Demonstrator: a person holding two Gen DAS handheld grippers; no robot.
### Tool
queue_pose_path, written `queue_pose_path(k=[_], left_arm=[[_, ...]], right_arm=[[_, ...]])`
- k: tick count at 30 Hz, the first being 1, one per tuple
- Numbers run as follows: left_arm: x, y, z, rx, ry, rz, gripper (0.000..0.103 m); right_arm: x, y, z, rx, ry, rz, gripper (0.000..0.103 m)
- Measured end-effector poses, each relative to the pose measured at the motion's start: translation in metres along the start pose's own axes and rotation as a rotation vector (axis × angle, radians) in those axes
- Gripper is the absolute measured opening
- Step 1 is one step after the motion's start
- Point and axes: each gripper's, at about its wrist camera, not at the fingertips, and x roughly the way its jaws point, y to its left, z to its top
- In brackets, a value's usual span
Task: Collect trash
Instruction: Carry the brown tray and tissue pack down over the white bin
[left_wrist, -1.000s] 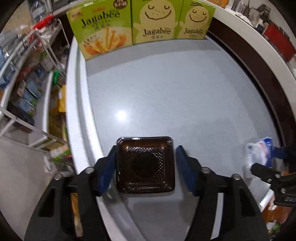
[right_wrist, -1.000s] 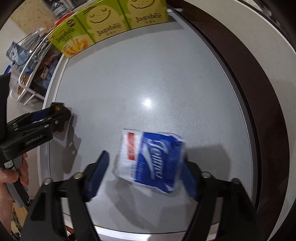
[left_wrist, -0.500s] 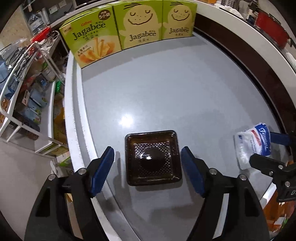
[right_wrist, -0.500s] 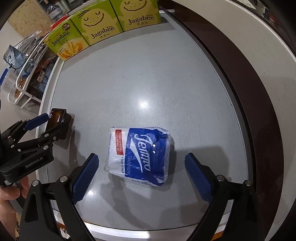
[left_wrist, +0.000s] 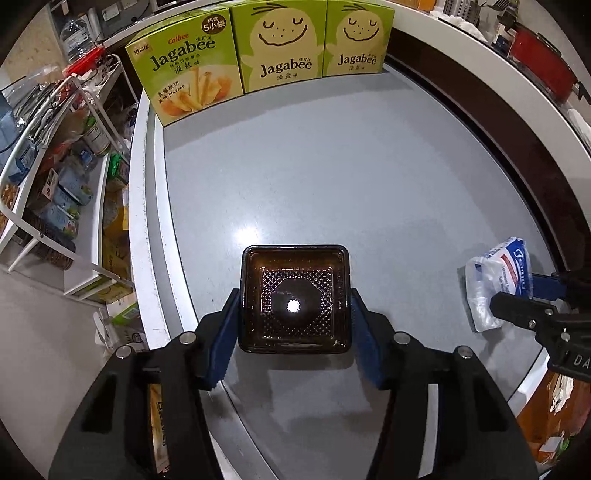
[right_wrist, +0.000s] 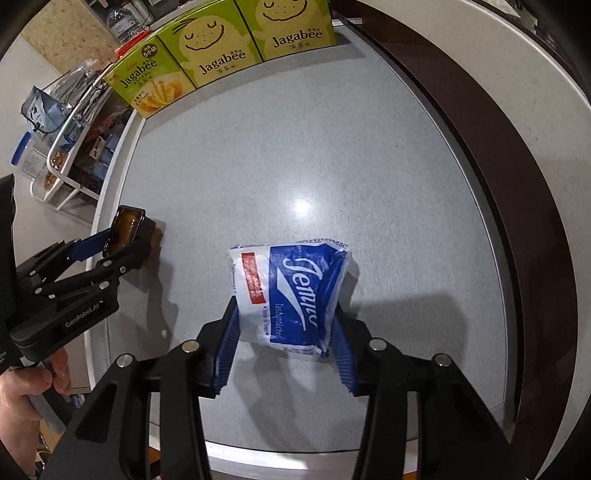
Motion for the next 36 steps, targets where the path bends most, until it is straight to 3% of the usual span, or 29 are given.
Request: queue_pose_path(k=[18, 26, 36], left_arm=[[-0.050, -0.010, -0.037, -0.080, -0.066, -0.030, 0.057], [-0.078, -0.017, -0.069, -0.116, -0.092, -0.034, 0.057], [-0.111, -0.037, -0.117, -0.089, -0.095, -0.022, 0.057]], right_arm=[[-0.039, 0.009, -0.007, -0.100, -0.036, 0.118, 0.043], [-0.070, 0.017, -0.029, -0.159, -0.044, 0.184, 0.043], [-0.103, 0.023, -0.070, -0.232, -0.029, 0.256, 0.043]])
